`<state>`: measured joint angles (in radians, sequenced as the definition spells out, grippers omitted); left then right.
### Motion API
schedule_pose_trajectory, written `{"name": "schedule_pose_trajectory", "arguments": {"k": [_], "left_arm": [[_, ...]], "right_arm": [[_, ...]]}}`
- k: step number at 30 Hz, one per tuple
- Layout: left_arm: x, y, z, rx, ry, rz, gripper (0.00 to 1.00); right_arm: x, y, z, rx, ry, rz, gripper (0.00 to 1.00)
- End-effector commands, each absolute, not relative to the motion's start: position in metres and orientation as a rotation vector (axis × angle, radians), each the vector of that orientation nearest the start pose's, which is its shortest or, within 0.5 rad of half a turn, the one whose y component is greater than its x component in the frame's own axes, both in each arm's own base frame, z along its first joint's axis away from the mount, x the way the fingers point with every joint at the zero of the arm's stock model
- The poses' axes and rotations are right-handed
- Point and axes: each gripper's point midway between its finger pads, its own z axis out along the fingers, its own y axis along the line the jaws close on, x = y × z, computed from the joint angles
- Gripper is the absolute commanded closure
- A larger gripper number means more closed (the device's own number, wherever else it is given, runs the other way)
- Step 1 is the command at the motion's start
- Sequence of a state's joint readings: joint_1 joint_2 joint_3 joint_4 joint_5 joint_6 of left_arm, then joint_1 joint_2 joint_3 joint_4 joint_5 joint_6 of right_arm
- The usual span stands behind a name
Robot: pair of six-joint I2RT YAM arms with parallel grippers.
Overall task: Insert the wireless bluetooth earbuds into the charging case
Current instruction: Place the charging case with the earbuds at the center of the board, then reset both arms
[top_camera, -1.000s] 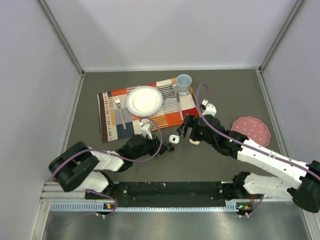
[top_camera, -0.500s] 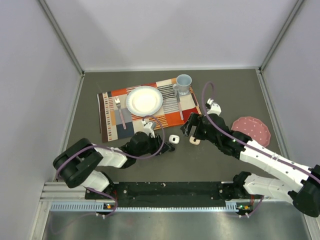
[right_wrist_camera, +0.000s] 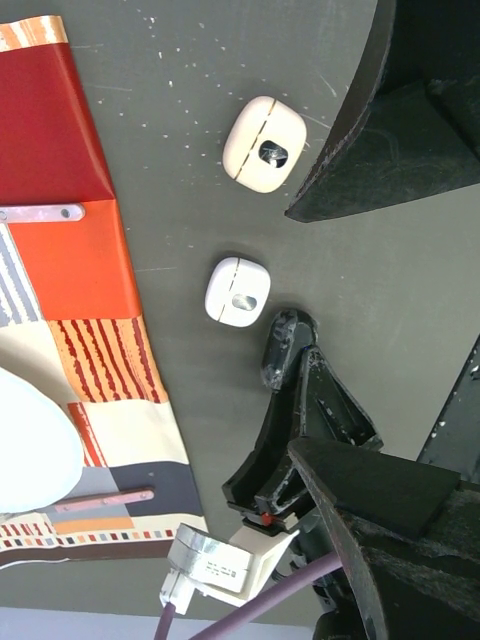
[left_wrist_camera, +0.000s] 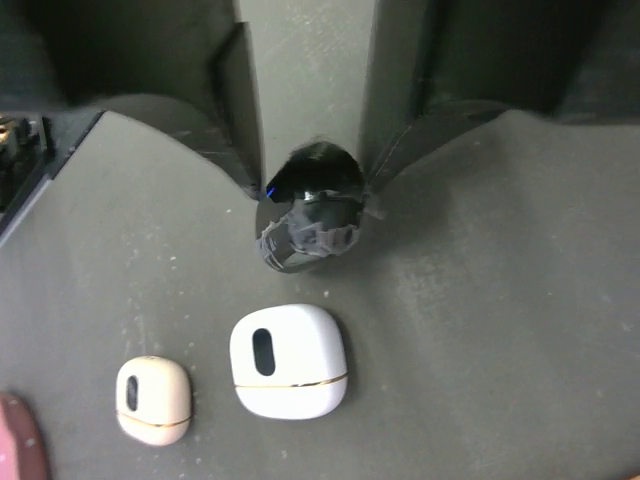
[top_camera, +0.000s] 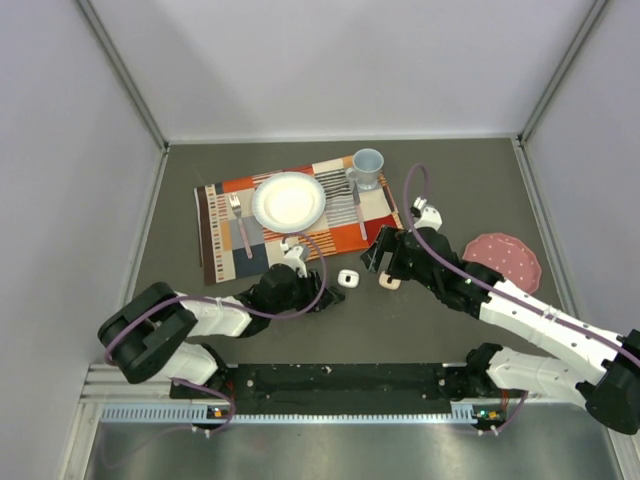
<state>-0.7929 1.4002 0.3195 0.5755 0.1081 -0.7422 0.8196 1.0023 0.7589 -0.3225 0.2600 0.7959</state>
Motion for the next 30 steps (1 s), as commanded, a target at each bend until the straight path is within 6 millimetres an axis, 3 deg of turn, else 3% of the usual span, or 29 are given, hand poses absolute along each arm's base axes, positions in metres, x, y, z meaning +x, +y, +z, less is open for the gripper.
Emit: {"name": "schedule_pose_trajectory", "arguments": {"k": [1,7,8,9,10,11,13,15,16,17,18,21,27,30], "left_arm": [[0.213,-0.269,0.044,0.127,2.228,-0.946,0.43],[0.217,-0.249,0.052,0.118,2.218,-0.819,0.36],[0.218,-0.245,0.055,0.116,2.212,-0.8,0.25],[0.218,-0.24,0.057,0.115,2.209,-0.774,0.25],[0.218,-0.234,0.064,0.122,2.193,-0.747,0.18],[0.22,-0.228,0.067,0.119,2.182,-0.709,0.01],[0.225,-0.22,0.087,0.124,2.129,-0.671,0.01],[0.225,-0.206,0.092,0.13,2.126,-0.593,0.01],[0.227,-0.203,0.11,0.139,2.075,-0.59,0.01],[0.225,-0.193,0.11,0.129,2.092,-0.545,0.01],[0.229,-0.183,0.125,0.08,2.042,-0.519,0.01],[0.233,-0.162,0.152,0.007,1.948,-0.465,0.01],[0.229,-0.14,0.184,-0.031,1.852,-0.435,0.01],[0.228,-0.127,0.188,-0.06,1.836,-0.387,0.01]], "right_arm": [[0.24,0.227,0.183,0.137,2.161,0.684,0.11],[0.242,0.225,0.184,0.135,2.154,0.669,0.11],[0.243,0.224,0.183,0.139,2.154,0.663,0.11],[0.243,0.223,0.183,0.141,2.155,0.66,0.11],[0.245,0.221,0.181,0.142,2.154,0.652,0.11],[0.246,0.218,0.181,0.147,2.152,0.644,0.11],[0.249,0.214,0.182,0.148,2.148,0.63,0.11],[0.253,0.206,0.178,0.16,2.149,0.602,0.11],[0.256,0.202,0.179,0.161,2.141,0.586,0.1],[0.257,0.195,0.176,0.179,2.142,0.558,0.1],[0.263,0.185,0.174,0.215,2.129,0.511,0.05],[0.272,0.166,0.17,0.239,2.12,0.438,0.03],[0.289,0.132,0.166,0.253,2.12,0.283,0.01],[0.299,0.111,0.163,0.266,2.122,0.177,0.01]]}}
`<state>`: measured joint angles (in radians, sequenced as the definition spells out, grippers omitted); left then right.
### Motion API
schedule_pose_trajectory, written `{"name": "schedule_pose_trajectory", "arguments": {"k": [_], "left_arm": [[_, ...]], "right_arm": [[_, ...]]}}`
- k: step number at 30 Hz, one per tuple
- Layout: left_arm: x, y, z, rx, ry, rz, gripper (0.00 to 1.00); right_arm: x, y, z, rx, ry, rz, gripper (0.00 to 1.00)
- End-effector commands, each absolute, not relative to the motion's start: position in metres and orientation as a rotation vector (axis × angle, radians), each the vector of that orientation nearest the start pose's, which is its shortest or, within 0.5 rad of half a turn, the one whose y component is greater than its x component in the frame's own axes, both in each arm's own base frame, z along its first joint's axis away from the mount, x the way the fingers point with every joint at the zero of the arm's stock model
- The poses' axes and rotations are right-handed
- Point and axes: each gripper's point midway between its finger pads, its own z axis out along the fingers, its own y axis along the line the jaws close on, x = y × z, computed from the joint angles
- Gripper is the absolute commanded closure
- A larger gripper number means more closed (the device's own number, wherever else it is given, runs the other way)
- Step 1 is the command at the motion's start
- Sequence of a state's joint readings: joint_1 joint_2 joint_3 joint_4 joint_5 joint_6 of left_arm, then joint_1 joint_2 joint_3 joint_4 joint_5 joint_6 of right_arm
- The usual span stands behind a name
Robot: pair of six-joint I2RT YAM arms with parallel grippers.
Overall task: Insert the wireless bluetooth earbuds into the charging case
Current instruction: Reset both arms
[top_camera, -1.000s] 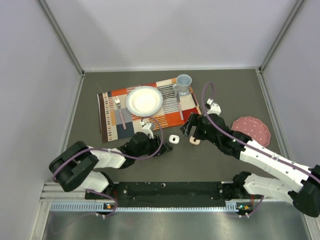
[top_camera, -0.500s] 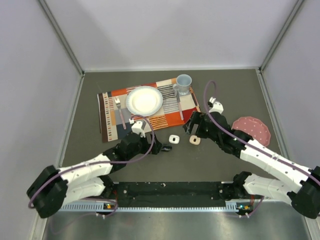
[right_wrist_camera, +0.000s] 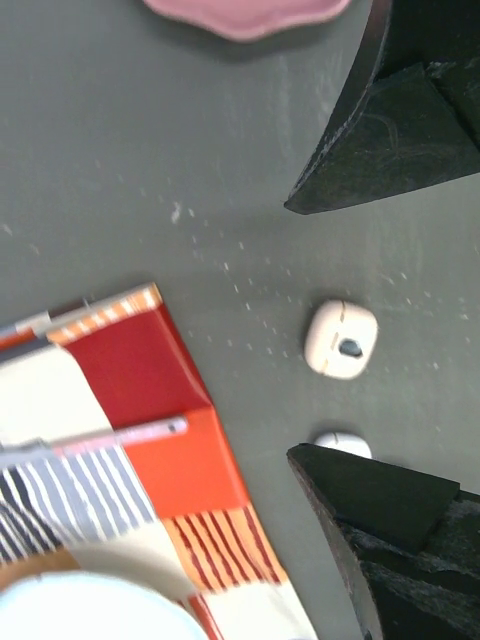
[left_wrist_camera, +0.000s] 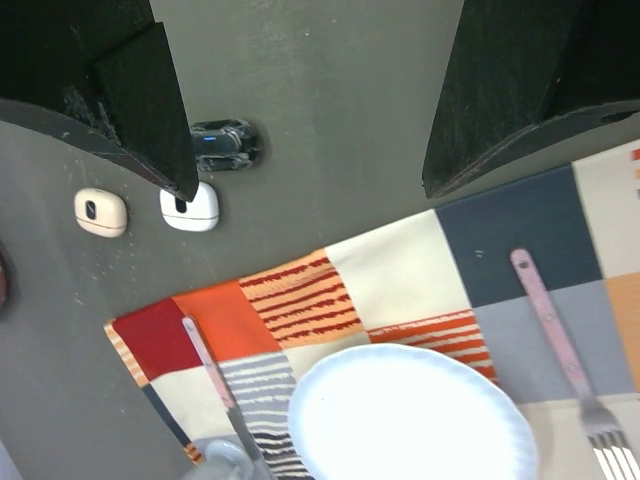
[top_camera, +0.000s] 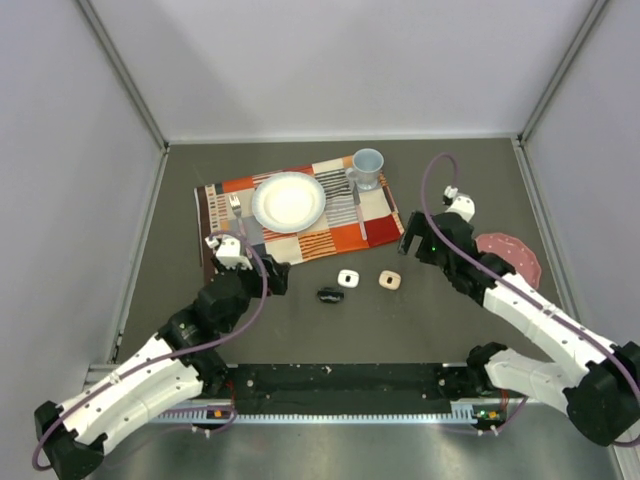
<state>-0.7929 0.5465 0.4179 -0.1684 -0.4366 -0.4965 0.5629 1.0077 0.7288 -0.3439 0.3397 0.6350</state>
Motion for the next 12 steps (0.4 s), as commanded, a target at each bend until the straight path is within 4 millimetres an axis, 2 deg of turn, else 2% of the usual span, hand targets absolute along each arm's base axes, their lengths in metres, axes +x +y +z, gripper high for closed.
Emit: {"name": "schedule_pose_trajectory", "arguments": {"k": [1,7,10,12], "left_arm": [[0.229,-0.124,0.189,-0.068,1.831,-0.371,0.01],[0.229,-0.113,0.197,-0.07,1.812,-0.319,0.01],[0.23,-0.108,0.2,-0.084,1.802,-0.295,0.01],[0.23,-0.104,0.201,-0.093,1.803,-0.27,0.01]], "right_arm": [[0.303,0.104,0.164,0.254,2.121,0.145,0.01],[0.312,0.081,0.16,0.247,2.114,-0.021,0.01],[0.315,0.063,0.154,0.251,2.093,-0.157,0.01],[0.321,0.047,0.157,0.279,2.024,-0.255,0.01]]}}
